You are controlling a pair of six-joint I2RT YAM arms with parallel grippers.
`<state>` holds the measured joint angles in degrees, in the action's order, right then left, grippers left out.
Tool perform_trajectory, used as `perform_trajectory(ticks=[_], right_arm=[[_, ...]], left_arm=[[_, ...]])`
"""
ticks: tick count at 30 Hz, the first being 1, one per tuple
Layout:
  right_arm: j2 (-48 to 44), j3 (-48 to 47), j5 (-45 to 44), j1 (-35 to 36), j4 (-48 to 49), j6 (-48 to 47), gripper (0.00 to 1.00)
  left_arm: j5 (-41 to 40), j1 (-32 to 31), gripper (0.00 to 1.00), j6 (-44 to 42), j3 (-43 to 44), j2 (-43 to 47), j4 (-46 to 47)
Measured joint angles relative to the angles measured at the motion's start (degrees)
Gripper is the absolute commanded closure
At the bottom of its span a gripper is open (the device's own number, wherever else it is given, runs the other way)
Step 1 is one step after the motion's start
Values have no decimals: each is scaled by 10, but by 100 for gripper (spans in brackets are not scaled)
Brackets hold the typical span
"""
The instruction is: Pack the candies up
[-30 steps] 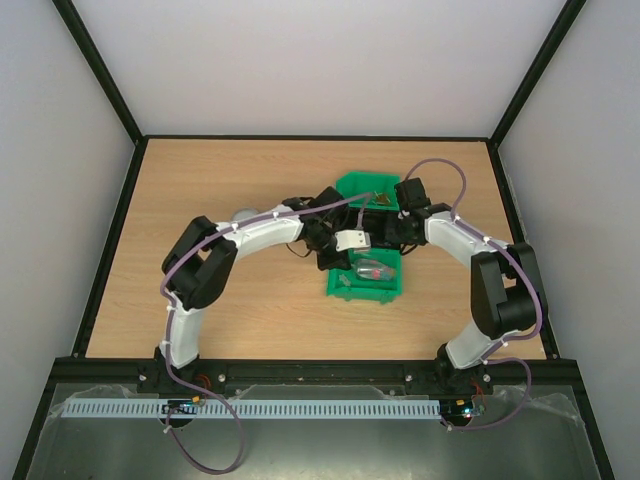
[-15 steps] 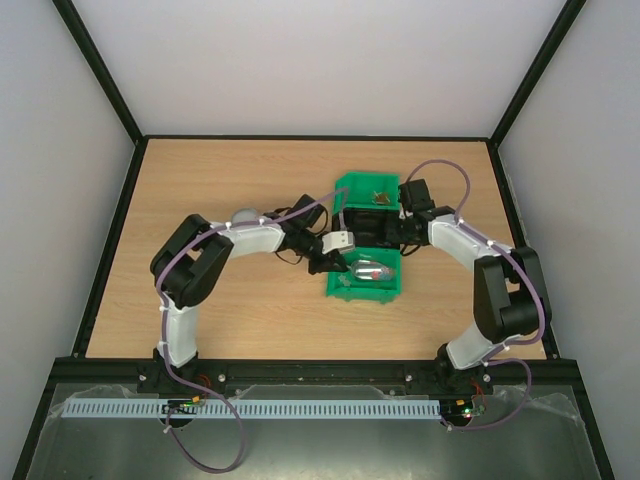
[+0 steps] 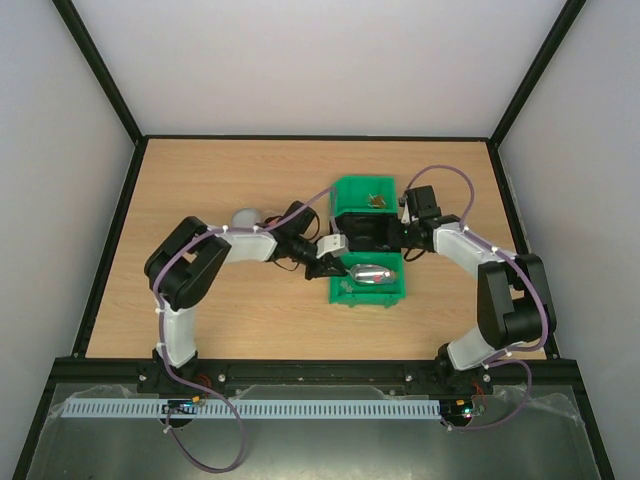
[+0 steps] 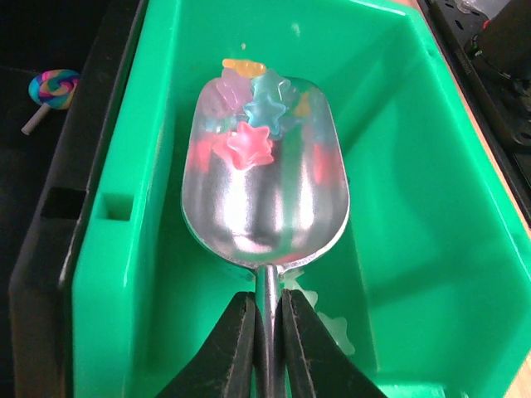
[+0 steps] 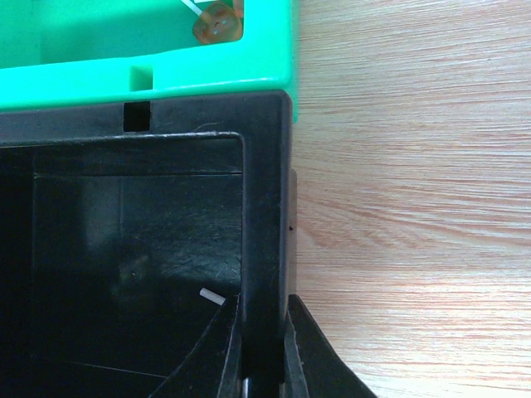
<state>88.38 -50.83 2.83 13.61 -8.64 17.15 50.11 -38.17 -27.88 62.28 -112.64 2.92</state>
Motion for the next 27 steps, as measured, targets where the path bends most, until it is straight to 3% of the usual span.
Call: perform_trajectory(ticks=[15,27], right_arm=[[0,0,21,-15,-1,-57,99],[1,0,23,-21,-1,-82,99]], left_arm=[[-7,18,98,16,-83,55,51],[-27,42,98,63,-116,213,83]])
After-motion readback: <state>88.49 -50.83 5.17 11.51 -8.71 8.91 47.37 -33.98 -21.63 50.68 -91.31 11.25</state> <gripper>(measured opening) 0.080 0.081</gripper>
